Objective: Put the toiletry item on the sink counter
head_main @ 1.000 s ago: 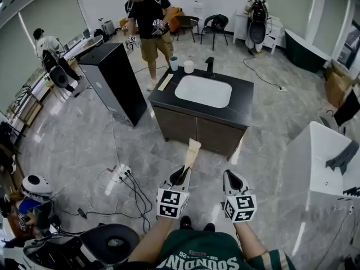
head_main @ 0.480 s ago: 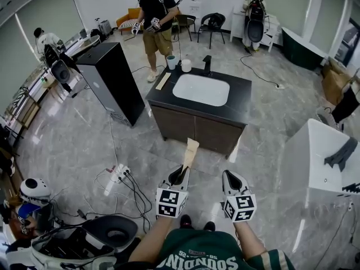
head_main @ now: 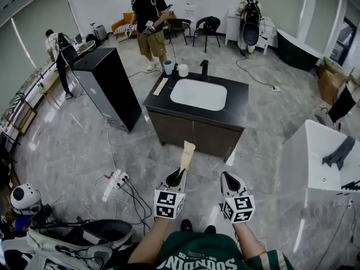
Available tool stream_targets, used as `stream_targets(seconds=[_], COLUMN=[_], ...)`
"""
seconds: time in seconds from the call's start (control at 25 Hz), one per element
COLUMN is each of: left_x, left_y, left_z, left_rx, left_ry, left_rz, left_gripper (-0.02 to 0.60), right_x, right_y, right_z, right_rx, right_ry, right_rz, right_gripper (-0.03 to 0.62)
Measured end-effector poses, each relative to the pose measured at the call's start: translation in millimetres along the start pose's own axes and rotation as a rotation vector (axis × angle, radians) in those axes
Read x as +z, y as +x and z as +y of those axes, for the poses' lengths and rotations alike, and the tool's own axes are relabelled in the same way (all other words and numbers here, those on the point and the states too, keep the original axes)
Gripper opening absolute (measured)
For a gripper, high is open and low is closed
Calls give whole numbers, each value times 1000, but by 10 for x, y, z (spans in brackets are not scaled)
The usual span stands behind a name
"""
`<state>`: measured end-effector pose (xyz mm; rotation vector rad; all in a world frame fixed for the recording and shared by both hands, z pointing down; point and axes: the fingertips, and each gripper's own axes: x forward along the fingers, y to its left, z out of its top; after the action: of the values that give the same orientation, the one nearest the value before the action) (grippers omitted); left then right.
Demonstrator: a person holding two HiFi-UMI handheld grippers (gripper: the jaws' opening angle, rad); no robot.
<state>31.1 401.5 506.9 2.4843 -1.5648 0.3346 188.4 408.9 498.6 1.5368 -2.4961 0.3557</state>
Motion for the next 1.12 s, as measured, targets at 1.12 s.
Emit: stream_targets(seconds=[1.12], left_x=[-19], left_y=[517], left_z=[912], left_rx=[-18], left_ry=[-3], left_rz=[-2], left_gripper=[48], right_x=[61], right_y=[837], right_z=[68], right_rx=[-46], right_ry=[45], right_rz=[-7], right_gripper=[43])
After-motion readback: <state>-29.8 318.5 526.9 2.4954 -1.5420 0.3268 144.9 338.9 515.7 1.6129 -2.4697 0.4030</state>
